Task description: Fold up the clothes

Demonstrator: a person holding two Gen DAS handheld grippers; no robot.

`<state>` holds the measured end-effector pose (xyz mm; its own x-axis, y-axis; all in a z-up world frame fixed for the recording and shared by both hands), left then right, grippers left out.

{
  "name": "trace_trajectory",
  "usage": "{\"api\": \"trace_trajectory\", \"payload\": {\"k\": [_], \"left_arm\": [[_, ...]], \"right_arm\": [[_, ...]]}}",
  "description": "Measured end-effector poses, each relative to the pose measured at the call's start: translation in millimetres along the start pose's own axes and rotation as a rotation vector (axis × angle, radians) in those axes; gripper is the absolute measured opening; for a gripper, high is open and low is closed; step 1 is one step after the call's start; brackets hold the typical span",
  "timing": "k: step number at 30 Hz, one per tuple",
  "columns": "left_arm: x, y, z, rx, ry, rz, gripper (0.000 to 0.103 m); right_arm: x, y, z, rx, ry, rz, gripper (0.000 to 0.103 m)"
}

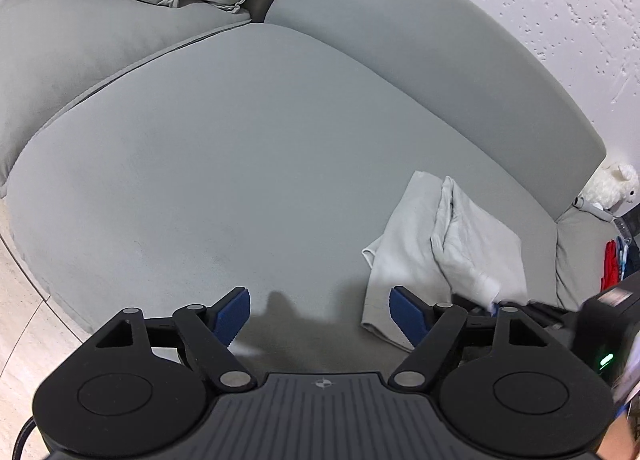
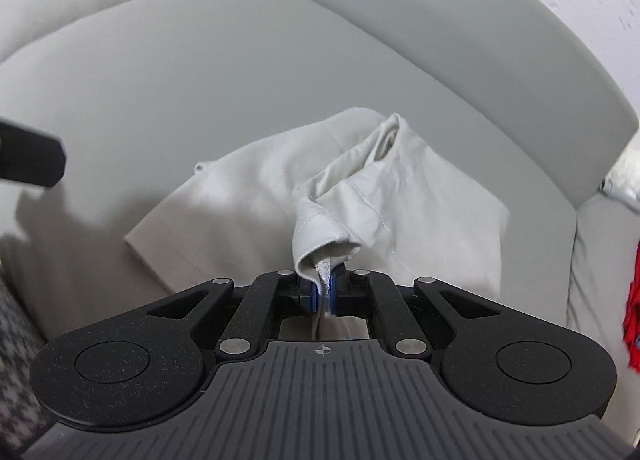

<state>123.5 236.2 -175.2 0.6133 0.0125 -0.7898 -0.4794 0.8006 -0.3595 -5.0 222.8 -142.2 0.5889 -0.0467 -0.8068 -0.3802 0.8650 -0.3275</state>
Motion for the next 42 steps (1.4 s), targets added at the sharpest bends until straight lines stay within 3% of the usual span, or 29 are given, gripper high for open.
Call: {"api": "trace_trajectory", "payload": {"k": [6, 9, 15, 19, 21, 22, 25, 27, 29, 32, 34, 35, 38, 42], "left_arm": [[-0.1, -3.3, -1.2, -0.004, 0.0, -0.005, 0.075], [-2.1, -3.1, -1.9, -0.012, -0.007, -0.006, 0.075], [-5.8, 1.3, -1.1, -0.042, -0.023, -0.006, 0.074], [-7.6, 7.0, -0.1, -0.075, -0.034, 0.012, 0.066], [-8.7, 8.9, -0.3, -0.09, -0.039, 0.012, 0.067], [-9.2, 9.9, -0.5, -0.098, -0.042, 0.012, 0.068], [-10.4, 9.7, -1.2, -0.088, -0.045, 0.026, 0.068], [-10.2, 11.0, -2.5, -0.098, -0.038, 0.028, 0.068], [-7.5, 10.1, 0.5, -0.101, -0.024, 0.031, 0.065], [-0.3, -3.0, 0.3, -0.041, 0.026, 0.017, 0.059], [3.0, -21.4, 3.2, 0.035, 0.026, -0.018, 0.052], [4.8, -35.6, 6.2, 0.087, 0.016, -0.045, 0.047], [15.9, -83.1, 14.9, 0.25, 0.002, -0.094, 0.038], [67.6, -126.4, 0.0, 0.438, 0.104, -0.021, 0.025]], "right_arm": [[-31.1, -37.4, 33.5, 0.206, -0.095, 0.029, 0.006], [-36.4, -35.1, 45.0, 0.213, -0.114, 0.04, 0.006], [-35.3, 12.9, 40.5, 0.151, -0.069, 0.075, 0.006], [-26.8, 27.2, 38.2, 0.137, -0.046, 0.096, 0.006], [-28.0, 29.5, 32.1, 0.135, -0.023, 0.123, 0.01], [-25.3, 30.7, 29.3, 0.157, -0.003, 0.177, 0.023], [-23.2, 30.9, 20.9, 0.249, 0.041, 0.377, 0.041], [-37.6, 23.0, 8.5, 0.337, 0.051, 0.545, 0.043], [-52.1, 7.4, -2.7, 0.376, 0.028, 0.581, 0.043], [-77.1, -36.7, -31.1, 0.414, -0.02, 0.523, 0.039], [-83.7, -60.8, -43.8, 0.419, -0.044, 0.463, 0.019], [-84.0, -76.6, -50.5, 0.412, -0.056, 0.41, 0.015], [-80.8, -101.3, -57.5, 0.413, -0.077, 0.339, 0.014], [-62.3, -100.8, -46.3, 0.419, -0.096, 0.335, 0.015]]}}
Point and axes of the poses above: each gripper's, at about its wrist camera, not at the fingertips, and x roughly the way its jaws point, y to its left, z to its top, the point moved 7 cm from there along x, roughly the way its jaws point
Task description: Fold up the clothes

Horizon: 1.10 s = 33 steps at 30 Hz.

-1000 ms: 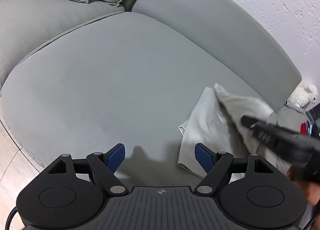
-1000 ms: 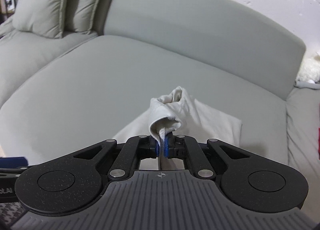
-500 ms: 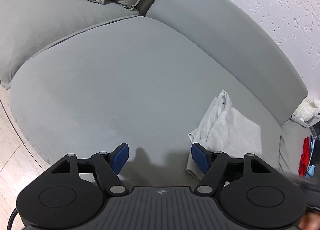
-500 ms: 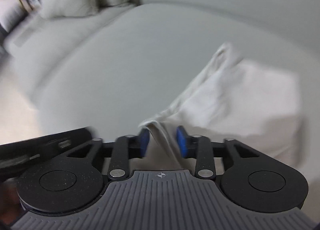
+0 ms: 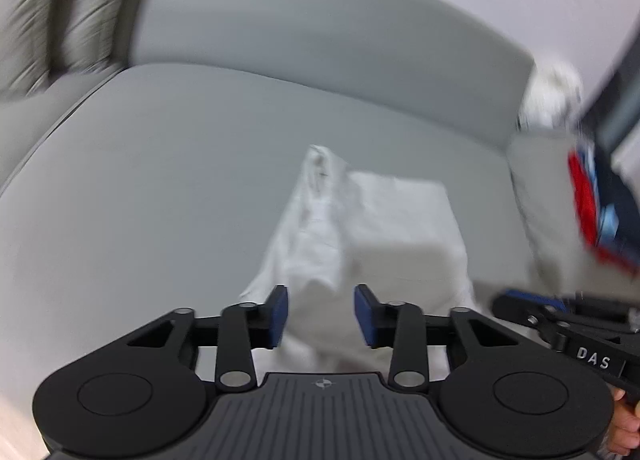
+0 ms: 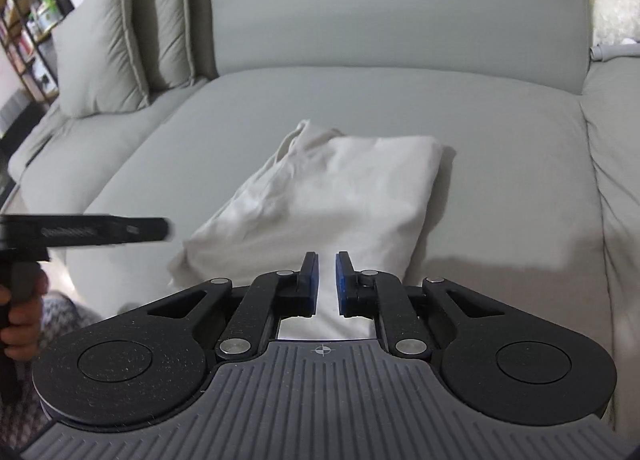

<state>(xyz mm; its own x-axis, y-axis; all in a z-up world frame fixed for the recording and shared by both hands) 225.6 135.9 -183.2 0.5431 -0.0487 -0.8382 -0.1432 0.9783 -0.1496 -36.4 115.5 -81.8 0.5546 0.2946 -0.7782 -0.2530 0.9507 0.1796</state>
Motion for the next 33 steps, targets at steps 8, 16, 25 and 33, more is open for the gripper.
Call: {"api": "trace_trajectory", "payload": {"k": [8, 16, 25, 33], "left_arm": [[-3.2, 14.4, -12.4, -0.03, 0.037, 0.107, 0.029], [22.4, -18.3, 77.5, 0.038, -0.251, -0.051, 0.016], [126.4, -23.1, 108.0, 0.111, -0.163, 0.001, 0.011], [130.2, 47.6, 116.9, -0.144, -0.198, 0.147, 0.005]], "right_arm": [[36.8, -2.6, -61.0, -0.205, 0.167, -0.087, 0.017], [35.2, -24.1, 23.0, -0.144, -0.06, -0.103, 0.018], [129.9, -52.2, 70.3, -0.027, -0.114, -0.119, 0.01], [175.7, -81.3, 52.5, -0.011, -0.042, -0.21, 0.0]]}}
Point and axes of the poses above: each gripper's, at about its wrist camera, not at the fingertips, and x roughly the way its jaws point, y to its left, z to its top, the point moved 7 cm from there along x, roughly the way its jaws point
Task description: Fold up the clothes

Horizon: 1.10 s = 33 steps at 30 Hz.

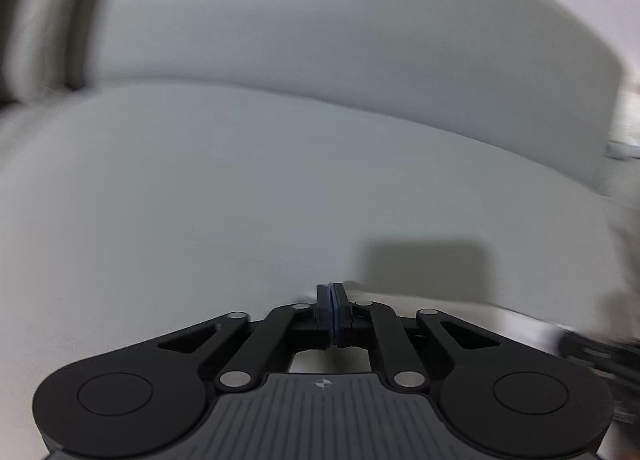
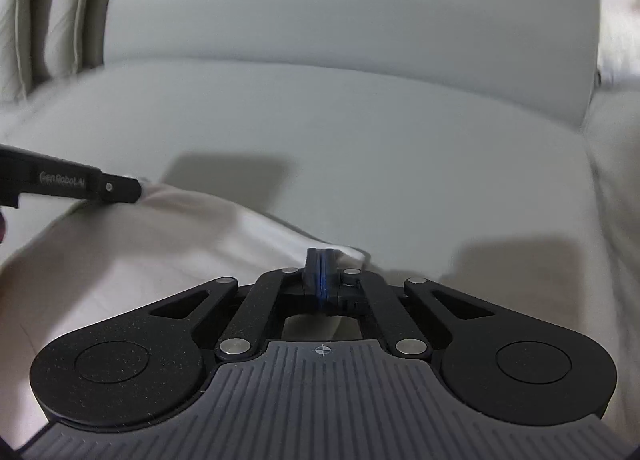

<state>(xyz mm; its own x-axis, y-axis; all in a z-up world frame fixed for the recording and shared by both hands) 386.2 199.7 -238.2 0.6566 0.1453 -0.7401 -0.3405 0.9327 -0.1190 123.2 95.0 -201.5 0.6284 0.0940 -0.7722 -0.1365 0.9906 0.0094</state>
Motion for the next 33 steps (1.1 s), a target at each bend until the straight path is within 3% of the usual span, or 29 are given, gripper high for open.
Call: {"api": "trace_trajectory", "payload": {"k": [3, 7, 9, 13, 14, 17, 21, 22, 23, 24, 25, 26, 27, 29, 31, 33], "left_arm": [[-31.3, 6.6, 5.7, -0.059, -0.026, -0.083, 0.006], [-76.0, -27.5, -17.7, 0.021, 0.022, -0.239, 0.007], [-86.8, -42.4, -32.2, 0.041, 0.052, -0.269, 0.009], [-102.1, -52.5, -80.0, 0.135, 0.144, -0.166, 0.012], [-102.6, -50.7, -85.3, 0.141, 0.156, -0.148, 0.017], [-102.8, -44.8, -90.7, 0.146, 0.179, -0.113, 0.022], [-115.9, -39.3, -89.9, 0.122, 0.201, -0.079, 0.018], [-122.6, -43.6, -90.8, 0.141, 0.202, -0.063, 0.02], [-128.2, -46.4, -91.3, 0.162, 0.202, -0.049, 0.033], [-135.2, -49.3, -93.8, 0.188, 0.2, -0.039, 0.043], [-148.5, -53.1, -97.8, 0.225, 0.187, -0.019, 0.062], [-162.2, -56.3, -100.8, 0.261, 0.165, 0.0, 0.068], [-168.1, -57.6, -102.5, 0.275, 0.155, 0.006, 0.069], [-193.0, -61.9, -105.6, 0.308, 0.124, 0.01, 0.075], [-212.2, -62.5, -109.4, 0.311, 0.116, -0.003, 0.078], [-227.0, -61.1, -113.0, 0.318, 0.093, -0.02, 0.079]], "right_arm": [[-18.6, -4.7, 4.8, 0.007, -0.014, -0.083, 0.003], [-51.9, -2.0, 0.3, 0.097, -0.021, 0.044, 0.008], [-67.0, 2.9, -3.1, 0.097, -0.027, 0.092, 0.01], [-92.0, 29.8, -18.8, 0.053, -0.011, 0.194, 0.011], [-94.7, 37.6, -26.0, 0.031, -0.002, 0.206, 0.011], [-97.4, 48.5, -51.1, 0.004, 0.047, 0.228, 0.013], [-99.6, 32.9, -85.1, -0.061, 0.114, 0.202, 0.01], [-105.3, 27.8, -85.5, -0.073, 0.12, 0.193, 0.01], [-117.2, 21.9, -85.9, -0.078, 0.137, 0.176, 0.011], [-125.6, 17.4, -85.4, -0.077, 0.145, 0.168, 0.015], [-137.2, 11.4, -84.9, -0.066, 0.155, 0.153, 0.022], [-150.1, 4.9, -84.5, -0.052, 0.166, 0.134, 0.028], [-158.4, 1.3, -84.2, -0.043, 0.169, 0.126, 0.041], [-184.0, -9.9, -84.8, -0.027, 0.163, 0.117, 0.048], [-199.8, -9.3, -82.4, -0.02, 0.16, 0.108, 0.065], [-217.8, -6.2, -83.4, -0.003, 0.147, 0.084, 0.075]]}}
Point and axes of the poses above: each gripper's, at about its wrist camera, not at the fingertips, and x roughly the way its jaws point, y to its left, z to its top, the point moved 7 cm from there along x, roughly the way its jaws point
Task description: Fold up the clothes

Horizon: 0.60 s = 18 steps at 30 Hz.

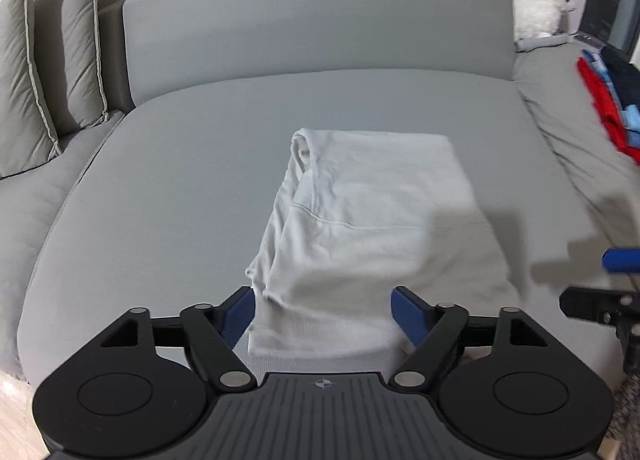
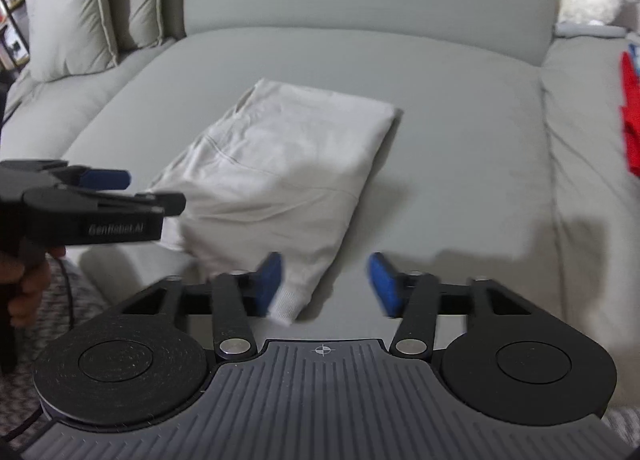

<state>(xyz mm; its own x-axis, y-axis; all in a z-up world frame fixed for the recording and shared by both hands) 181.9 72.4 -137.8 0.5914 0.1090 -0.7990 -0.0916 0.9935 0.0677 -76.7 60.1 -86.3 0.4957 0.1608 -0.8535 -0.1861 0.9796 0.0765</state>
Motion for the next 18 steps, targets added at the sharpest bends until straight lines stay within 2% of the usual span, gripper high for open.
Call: {"api": "trace_trajectory", "payload": {"k": [1, 4, 6, 11, 18], "left_arm": [[-5.0, 0.6, -2.0, 0.002, -0.018, -0.005, 0.08], [-15.9, 0.8, -7.7, 0.002, -0.071, -0.044, 0.081], [-11.9, 2.1, -10.2, -0.008, -0.075, -0.079, 0.08], [-17.7, 8.4, -16.6, -0.043, -0.097, -0.107, 0.081], [-28.6, 12.2, -29.4, -0.086, -0.105, -0.075, 0.084]], "right_arm": [[-9.1, 1.6, -2.1, 0.014, -0.011, -0.012, 0.078], [-28.4, 7.9, -6.3, 0.035, -0.038, -0.027, 0.079], [-40.4, 11.5, -10.2, 0.034, -0.055, -0.035, 0.081], [-59.0, 28.7, -31.1, 0.008, -0.068, -0.03, 0.081], [-68.7, 37.1, -52.0, 0.015, -0.075, -0.038, 0.082]]}}
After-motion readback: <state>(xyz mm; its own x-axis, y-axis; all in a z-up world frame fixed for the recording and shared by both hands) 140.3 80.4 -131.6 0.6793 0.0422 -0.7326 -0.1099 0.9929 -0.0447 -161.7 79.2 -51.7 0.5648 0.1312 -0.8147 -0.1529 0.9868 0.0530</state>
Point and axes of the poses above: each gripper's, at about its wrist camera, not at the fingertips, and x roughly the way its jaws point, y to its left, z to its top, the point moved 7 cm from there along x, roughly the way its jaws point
